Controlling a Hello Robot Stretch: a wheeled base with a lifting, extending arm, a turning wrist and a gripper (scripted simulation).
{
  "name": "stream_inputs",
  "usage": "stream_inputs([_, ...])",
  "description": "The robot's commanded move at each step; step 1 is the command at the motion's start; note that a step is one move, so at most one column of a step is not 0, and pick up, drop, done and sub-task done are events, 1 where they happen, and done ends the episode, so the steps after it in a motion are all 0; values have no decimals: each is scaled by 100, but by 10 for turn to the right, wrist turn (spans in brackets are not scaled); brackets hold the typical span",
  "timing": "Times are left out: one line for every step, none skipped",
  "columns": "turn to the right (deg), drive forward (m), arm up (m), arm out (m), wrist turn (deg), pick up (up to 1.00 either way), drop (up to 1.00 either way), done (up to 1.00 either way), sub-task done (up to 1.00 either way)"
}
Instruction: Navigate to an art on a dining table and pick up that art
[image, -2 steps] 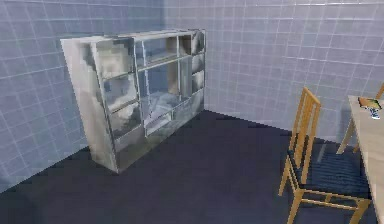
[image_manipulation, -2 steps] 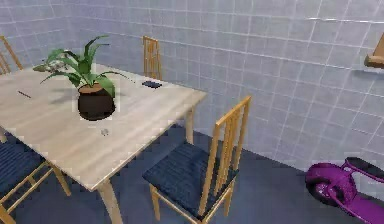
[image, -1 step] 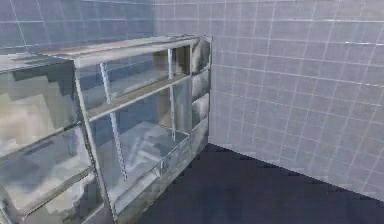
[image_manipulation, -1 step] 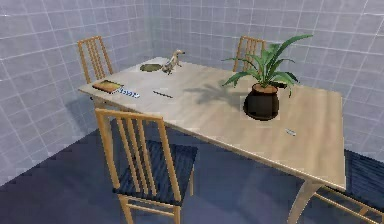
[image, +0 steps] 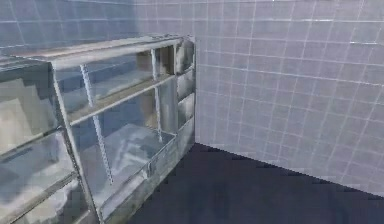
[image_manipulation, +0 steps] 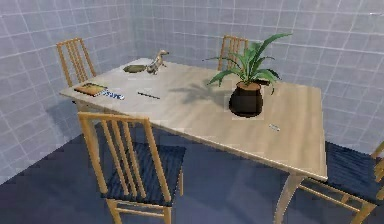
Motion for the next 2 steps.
stream_inputs([0,40,0,0,0,0,0,0,0])
stream_inputs([450,0,0,0,0,0,0,0,0])
